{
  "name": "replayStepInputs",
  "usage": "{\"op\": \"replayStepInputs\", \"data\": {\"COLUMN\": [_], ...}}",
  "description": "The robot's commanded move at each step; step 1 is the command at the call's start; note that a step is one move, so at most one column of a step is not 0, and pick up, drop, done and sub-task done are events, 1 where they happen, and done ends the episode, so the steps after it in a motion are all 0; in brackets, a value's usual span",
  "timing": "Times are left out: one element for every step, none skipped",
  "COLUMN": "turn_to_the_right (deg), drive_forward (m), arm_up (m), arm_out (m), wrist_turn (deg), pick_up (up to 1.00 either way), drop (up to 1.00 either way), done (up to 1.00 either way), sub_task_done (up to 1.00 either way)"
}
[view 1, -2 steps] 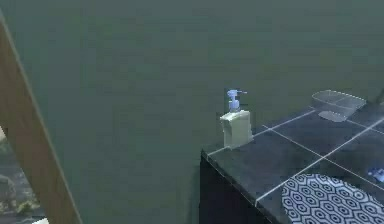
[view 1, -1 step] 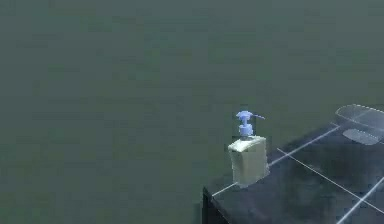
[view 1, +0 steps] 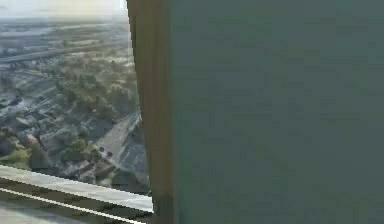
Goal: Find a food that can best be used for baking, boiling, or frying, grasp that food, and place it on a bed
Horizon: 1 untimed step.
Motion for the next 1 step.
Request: {"op": "replayStepInputs", "data": {"turn_to_the_right": [-45.0], "drive_forward": [0.00], "arm_up": [0.00], "arm_out": [0.00], "wrist_turn": [0.0], "pick_up": [0.00], "drop": [0.00], "done": [0.00], "sub_task_done": [0.00]}}
